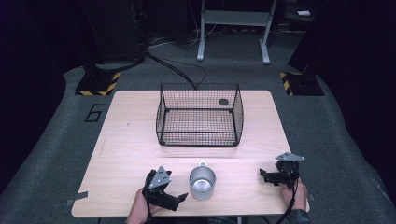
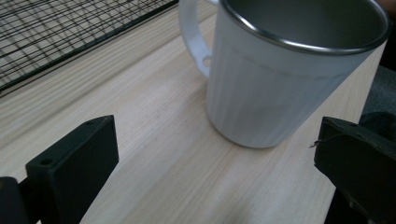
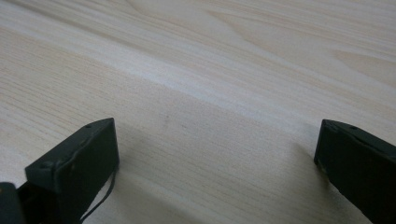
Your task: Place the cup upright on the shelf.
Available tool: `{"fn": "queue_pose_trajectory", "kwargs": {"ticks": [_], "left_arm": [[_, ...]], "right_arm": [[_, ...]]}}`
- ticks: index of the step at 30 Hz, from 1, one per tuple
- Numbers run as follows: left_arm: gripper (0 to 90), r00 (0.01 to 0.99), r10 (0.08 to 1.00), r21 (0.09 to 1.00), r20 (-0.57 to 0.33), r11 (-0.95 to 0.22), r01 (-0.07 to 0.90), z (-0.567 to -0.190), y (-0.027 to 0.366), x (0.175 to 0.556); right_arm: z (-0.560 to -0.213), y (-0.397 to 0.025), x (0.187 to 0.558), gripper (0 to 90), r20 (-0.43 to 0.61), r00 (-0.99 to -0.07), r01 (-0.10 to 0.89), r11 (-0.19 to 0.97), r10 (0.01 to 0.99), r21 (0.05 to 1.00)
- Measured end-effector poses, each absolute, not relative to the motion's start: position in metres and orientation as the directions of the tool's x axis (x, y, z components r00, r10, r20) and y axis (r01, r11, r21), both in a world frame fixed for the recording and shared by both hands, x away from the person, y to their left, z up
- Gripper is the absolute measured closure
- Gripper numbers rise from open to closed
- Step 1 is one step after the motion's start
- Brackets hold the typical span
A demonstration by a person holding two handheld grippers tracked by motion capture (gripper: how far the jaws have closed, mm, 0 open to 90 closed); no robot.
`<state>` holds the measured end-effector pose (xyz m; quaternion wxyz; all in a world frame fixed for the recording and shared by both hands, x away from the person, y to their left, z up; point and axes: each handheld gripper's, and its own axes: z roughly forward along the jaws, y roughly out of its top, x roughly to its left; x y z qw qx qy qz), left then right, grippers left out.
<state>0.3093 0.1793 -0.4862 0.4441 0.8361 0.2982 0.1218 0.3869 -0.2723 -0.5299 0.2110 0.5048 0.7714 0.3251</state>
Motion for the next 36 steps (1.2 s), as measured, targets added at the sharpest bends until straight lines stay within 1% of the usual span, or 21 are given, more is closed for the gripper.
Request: {"fn": "queue_pose_trajectory", "kwargs": {"ticks": [13,18,20,34,36], "left_arm": [[0.0,0.837,0.543,0.826,-0.068,-0.439,0.353,-0.481,0.152,0.313],[0.0,0.839,0.540,0.833,-0.068,-0.431,0.346,-0.480,0.144,0.314],[0.0,0.843,0.535,0.831,-0.054,-0.443,0.335,-0.479,0.140,0.315],[0.0,0.858,0.511,0.832,-0.057,-0.450,0.323,-0.479,0.127,0.321],[0.1,0.852,0.521,0.837,-0.052,-0.443,0.322,-0.480,0.125,0.322]], "right_arm": [[-0.530,-0.272,0.387,0.0,0.003,-0.400,0.641,0.277,0.917,0.716],[-0.530,-0.272,0.387,0.0,0.003,-0.400,0.641,0.277,0.916,0.715],[-0.530,-0.272,0.387,0.0,0.003,-0.400,0.641,0.277,0.916,0.715],[-0.530,-0.272,0.387,0.0,0.004,-0.400,0.642,0.277,0.916,0.715],[-0.530,-0.272,0.387,0.0,0.003,-0.400,0.642,0.278,0.916,0.715]]}}
